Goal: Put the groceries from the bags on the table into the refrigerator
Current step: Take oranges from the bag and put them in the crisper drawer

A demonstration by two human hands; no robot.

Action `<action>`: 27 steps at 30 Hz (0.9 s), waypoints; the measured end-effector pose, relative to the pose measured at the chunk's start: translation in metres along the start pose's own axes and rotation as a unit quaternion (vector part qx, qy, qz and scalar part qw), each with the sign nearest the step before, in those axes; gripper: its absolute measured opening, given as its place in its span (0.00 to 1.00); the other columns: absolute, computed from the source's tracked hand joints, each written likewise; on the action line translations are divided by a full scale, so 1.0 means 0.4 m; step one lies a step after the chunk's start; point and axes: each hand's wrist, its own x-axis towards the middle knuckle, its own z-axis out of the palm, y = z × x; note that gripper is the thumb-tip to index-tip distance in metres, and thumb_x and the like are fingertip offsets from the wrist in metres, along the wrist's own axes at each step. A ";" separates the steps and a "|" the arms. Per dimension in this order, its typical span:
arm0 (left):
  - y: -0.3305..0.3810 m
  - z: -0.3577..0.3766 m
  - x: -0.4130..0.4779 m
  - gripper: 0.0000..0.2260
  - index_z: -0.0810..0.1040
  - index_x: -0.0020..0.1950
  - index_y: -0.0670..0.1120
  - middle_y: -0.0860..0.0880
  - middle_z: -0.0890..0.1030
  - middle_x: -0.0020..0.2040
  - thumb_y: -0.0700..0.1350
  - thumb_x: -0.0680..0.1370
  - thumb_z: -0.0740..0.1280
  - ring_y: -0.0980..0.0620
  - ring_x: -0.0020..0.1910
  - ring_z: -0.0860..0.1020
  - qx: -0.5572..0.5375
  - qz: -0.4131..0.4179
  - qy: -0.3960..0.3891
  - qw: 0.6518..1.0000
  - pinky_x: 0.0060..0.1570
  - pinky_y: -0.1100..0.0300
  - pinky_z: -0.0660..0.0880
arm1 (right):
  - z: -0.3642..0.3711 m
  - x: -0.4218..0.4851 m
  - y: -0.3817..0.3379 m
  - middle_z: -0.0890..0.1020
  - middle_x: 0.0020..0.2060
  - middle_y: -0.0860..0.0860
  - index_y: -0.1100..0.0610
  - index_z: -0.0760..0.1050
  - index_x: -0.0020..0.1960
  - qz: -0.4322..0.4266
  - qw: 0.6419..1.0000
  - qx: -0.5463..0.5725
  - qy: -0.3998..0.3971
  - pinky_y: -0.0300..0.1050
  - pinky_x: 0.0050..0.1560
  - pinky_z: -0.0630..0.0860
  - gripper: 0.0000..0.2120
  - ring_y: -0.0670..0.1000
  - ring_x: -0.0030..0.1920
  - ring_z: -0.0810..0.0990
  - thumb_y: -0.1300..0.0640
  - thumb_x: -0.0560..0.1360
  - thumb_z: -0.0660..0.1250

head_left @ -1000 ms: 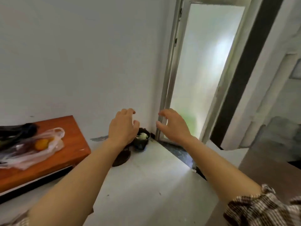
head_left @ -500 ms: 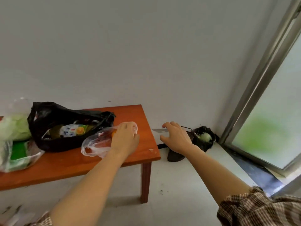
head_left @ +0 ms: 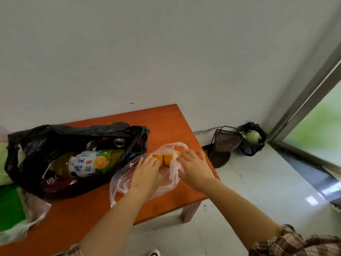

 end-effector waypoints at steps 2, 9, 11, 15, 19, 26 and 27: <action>-0.049 0.038 0.041 0.20 0.72 0.66 0.47 0.50 0.73 0.67 0.48 0.76 0.56 0.49 0.71 0.65 0.031 0.055 -0.036 0.997 0.73 0.50 0.53 | 0.038 0.051 -0.018 0.67 0.71 0.51 0.55 0.66 0.70 -0.031 0.999 -0.024 -0.032 0.61 0.72 0.48 0.20 0.54 0.75 0.57 0.55 0.79 0.60; -0.148 0.081 0.163 0.23 0.82 0.55 0.45 0.47 0.82 0.57 0.52 0.71 0.53 0.47 0.59 0.79 0.017 0.176 -0.068 0.982 0.59 0.49 0.75 | 0.139 0.168 -0.050 0.61 0.74 0.51 0.55 0.56 0.76 0.017 0.992 -0.042 -0.116 0.64 0.72 0.40 0.25 0.55 0.76 0.51 0.51 0.81 0.56; -0.162 0.096 0.195 0.23 0.80 0.59 0.45 0.46 0.80 0.60 0.51 0.72 0.53 0.47 0.62 0.77 0.024 0.176 -0.086 0.980 0.60 0.49 0.73 | 0.148 0.193 -0.045 0.63 0.73 0.51 0.53 0.57 0.75 0.054 0.992 -0.032 -0.106 0.64 0.72 0.40 0.25 0.55 0.76 0.53 0.49 0.80 0.57; -0.181 0.122 0.249 0.28 0.56 0.76 0.45 0.48 0.58 0.76 0.46 0.78 0.61 0.48 0.76 0.55 0.032 0.189 -0.132 0.973 0.73 0.53 0.52 | 0.168 0.237 -0.026 0.67 0.70 0.52 0.52 0.59 0.74 0.094 0.990 -0.035 -0.103 0.64 0.72 0.44 0.26 0.56 0.74 0.59 0.50 0.78 0.60; -0.191 0.136 0.287 0.34 0.52 0.76 0.44 0.47 0.58 0.74 0.42 0.76 0.66 0.47 0.74 0.57 0.041 0.173 -0.127 0.976 0.72 0.55 0.59 | 0.189 0.286 -0.022 0.69 0.68 0.52 0.53 0.60 0.71 0.133 0.986 -0.028 -0.101 0.62 0.72 0.46 0.24 0.56 0.71 0.61 0.53 0.77 0.61; -0.199 0.151 0.317 0.35 0.55 0.75 0.43 0.47 0.61 0.72 0.34 0.72 0.68 0.46 0.70 0.62 0.058 0.181 -0.151 0.970 0.65 0.56 0.65 | 0.214 0.341 -0.019 0.70 0.67 0.55 0.58 0.55 0.74 0.138 0.978 -0.091 -0.129 0.62 0.71 0.49 0.28 0.57 0.71 0.61 0.56 0.78 0.62; -0.197 0.151 0.319 0.35 0.56 0.74 0.42 0.46 0.62 0.71 0.34 0.72 0.68 0.46 0.68 0.63 0.067 0.182 -0.150 0.969 0.64 0.56 0.66 | 0.217 0.344 -0.017 0.70 0.67 0.55 0.58 0.55 0.73 0.133 0.978 -0.095 -0.127 0.63 0.72 0.49 0.27 0.57 0.70 0.62 0.55 0.78 0.61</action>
